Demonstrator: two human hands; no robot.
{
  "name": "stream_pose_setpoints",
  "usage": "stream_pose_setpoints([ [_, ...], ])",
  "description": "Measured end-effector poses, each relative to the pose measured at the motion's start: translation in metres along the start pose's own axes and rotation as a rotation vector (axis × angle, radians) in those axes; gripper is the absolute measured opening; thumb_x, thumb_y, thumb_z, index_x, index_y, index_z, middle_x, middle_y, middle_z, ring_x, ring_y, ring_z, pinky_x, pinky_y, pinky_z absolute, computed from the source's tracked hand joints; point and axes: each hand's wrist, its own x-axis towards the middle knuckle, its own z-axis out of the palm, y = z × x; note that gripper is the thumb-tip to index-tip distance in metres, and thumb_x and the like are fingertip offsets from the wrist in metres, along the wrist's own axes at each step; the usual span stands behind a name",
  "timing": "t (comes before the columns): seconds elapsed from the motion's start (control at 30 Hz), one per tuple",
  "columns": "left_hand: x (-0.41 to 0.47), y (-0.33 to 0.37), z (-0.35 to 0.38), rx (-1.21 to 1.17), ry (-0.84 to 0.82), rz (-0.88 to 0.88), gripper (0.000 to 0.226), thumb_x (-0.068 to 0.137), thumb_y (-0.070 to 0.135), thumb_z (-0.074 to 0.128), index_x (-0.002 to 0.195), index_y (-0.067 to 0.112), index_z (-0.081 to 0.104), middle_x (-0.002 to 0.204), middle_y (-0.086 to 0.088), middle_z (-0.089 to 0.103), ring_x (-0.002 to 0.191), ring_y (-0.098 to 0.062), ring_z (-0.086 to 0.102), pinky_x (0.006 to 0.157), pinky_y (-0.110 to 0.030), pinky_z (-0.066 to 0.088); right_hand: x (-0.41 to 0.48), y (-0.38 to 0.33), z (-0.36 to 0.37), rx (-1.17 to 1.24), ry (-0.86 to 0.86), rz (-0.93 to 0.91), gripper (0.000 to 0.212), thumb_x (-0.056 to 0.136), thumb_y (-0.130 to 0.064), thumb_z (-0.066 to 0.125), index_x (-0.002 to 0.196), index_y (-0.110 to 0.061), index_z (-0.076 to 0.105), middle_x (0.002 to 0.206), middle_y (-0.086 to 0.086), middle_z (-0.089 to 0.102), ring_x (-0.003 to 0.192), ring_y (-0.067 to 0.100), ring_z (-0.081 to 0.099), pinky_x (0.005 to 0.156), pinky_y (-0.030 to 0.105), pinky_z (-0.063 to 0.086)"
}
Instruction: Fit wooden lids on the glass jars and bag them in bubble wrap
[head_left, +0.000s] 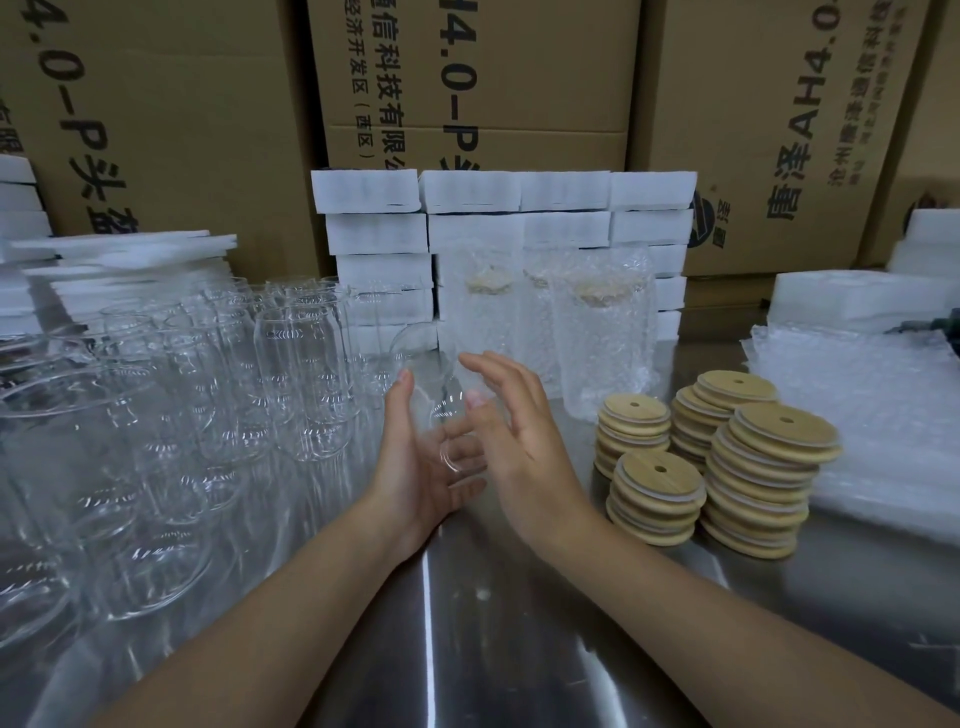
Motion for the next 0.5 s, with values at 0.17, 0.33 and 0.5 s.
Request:
stream_pose_setpoints([
  [0.17, 0.0019, -0.0006, -0.002, 0.012, 0.013, 0.003, 0.083, 0.079, 0.082, 0.031, 0.094, 0.014, 0.077, 0.098, -0.012, 0.072, 0.084, -0.021, 0.071, 0.077, -0.031, 0.055, 0.0012, 0.0051, -0.0011, -0.01, -0.019, -0.03, 0.034, 0.087, -0.042, 0.051, 0.12, -0.047, 0.044, 0.134, -0.021, 0.041, 0.127, -0.015, 0.033, 0.106, 0.013, 0.028],
  [0.33, 0.0032, -0.0014, 0.0007, -0.012, 0.017, -0.012, 0.081, 0.083, 0.08, 0.024, 0.09, 0.021, 0.079, 0.103, -0.01, 0.074, 0.085, -0.018, 0.073, 0.072, -0.028, 0.055, 0.0026, 0.0101, -0.0024, 0.0, 0.007, -0.005, 0.041, 0.087, -0.044, 0.05, 0.127, -0.041, 0.039, 0.132, -0.024, 0.043, 0.124, -0.018, 0.034, 0.106, 0.014, 0.027],
  [0.5, 0.0019, 0.0012, 0.0004, -0.096, -0.04, -0.064, 0.08, 0.081, 0.082, 0.028, 0.1, 0.02, 0.076, 0.102, -0.012, 0.074, 0.089, -0.02, 0.073, 0.074, -0.031, 0.059, 0.004, 0.0107, -0.0004, -0.07, 0.004, 0.009, 0.048, 0.079, -0.047, 0.062, 0.12, -0.052, 0.036, 0.135, -0.022, 0.042, 0.125, -0.018, 0.032, 0.098, 0.002, 0.024],
])
